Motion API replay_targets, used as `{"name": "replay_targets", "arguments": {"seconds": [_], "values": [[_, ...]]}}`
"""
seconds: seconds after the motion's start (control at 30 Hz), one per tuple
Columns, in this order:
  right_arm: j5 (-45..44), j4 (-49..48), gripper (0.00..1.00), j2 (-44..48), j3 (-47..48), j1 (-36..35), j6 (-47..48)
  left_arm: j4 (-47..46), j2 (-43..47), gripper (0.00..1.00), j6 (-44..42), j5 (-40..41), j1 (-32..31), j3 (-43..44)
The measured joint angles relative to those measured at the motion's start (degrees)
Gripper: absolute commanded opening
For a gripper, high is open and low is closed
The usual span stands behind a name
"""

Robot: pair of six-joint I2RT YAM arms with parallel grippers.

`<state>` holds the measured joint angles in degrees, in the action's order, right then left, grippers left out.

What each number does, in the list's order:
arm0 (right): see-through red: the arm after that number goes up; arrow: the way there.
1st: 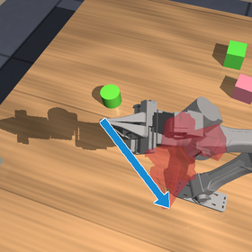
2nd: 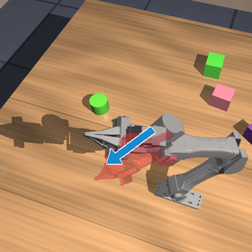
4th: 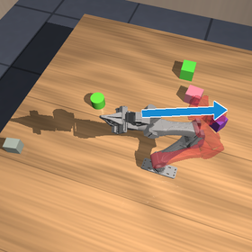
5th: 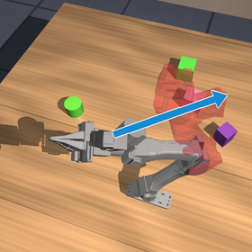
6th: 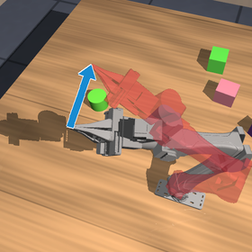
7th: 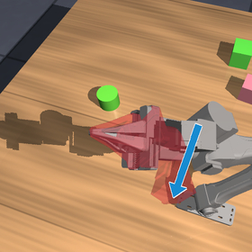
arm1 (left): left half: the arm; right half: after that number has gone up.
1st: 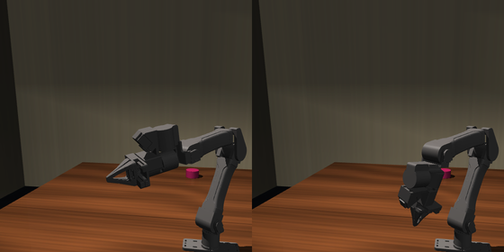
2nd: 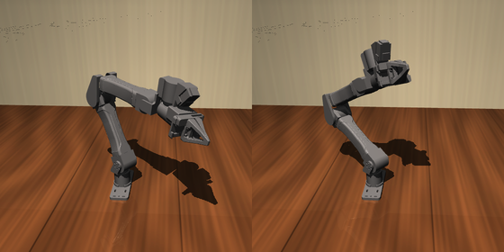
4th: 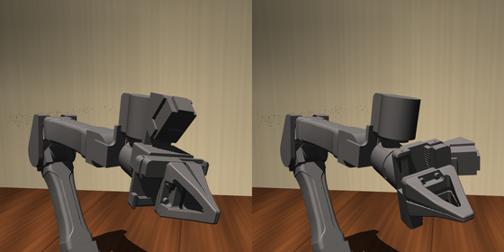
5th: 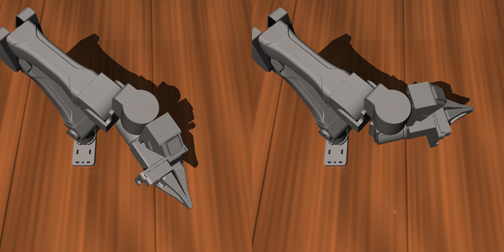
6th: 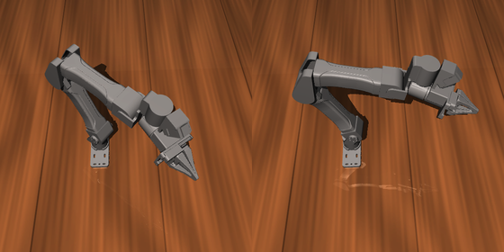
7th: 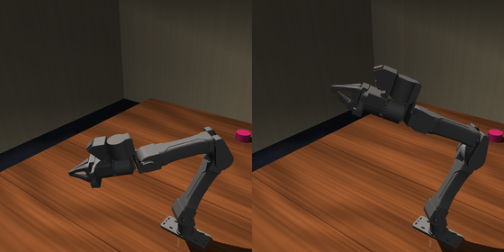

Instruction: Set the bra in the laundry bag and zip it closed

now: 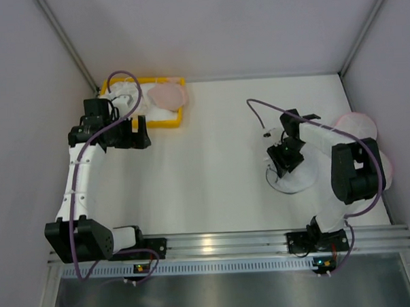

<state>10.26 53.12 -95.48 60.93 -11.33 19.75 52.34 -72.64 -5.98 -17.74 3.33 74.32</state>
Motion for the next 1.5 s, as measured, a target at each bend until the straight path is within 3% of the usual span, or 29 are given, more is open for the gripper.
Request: {"name": "replay_targets", "arguments": {"seconds": [0.17,0.43,0.57,0.73,0.83,1.0,1.33,1.37,1.47,1.5], "values": [[9.57,-1.88,0.41,-5.6,8.59,-4.52,-5.77,0.0,-0.26,0.99,-0.11,0.0,0.02,0.0],[24.06,-4.35,0.51,-6.69,14.21,-5.53,-11.65,0.0,-1.79,0.99,-1.51,-4.24,0.02,0.0],[22.05,-6.03,0.57,0.74,10.71,-5.53,-6.73,-0.92,-1.03,0.98,-4.83,-11.65,0.0,-1.25],[17.38,-11.5,0.66,17.64,-0.46,-5.53,7.48,-1.75,1.33,0.98,-9.49,-20.79,0.0,-4.76],[14.91,-15.52,0.63,23.91,-8.87,-5.66,15.19,-2.16,1.46,0.99,-11.15,-24.55,-0.02,-4.83],[9.88,-21.94,0.58,24.5,-17.57,-9.92,22.4,-2.95,1.42,0.98,-12.48,-27.87,0.0,-4.85],[4.02,-31.74,0.59,17.0,-18.08,-19.3,25.57,-3.21,1.33,0.99,-13.64,-28.96,0.0,-5.16],[3.21,-32.5,0.57,15.56,-18.08,-19.8,25.62,-3.23,1.33,0.99,-13.73,-28.96,0.0,-5.16],[0.94,-33.92,0.37,12.07,-17.73,-21.03,25.68,-3.23,1.33,0.99,-13.84,-28.96,0.0,-5.16],[0.24,-34.23,0.23,11.37,-17.2,-21.29,25.55,-3.26,1.33,0.99,-13.92,-28.96,0.0,-5.18]]}}
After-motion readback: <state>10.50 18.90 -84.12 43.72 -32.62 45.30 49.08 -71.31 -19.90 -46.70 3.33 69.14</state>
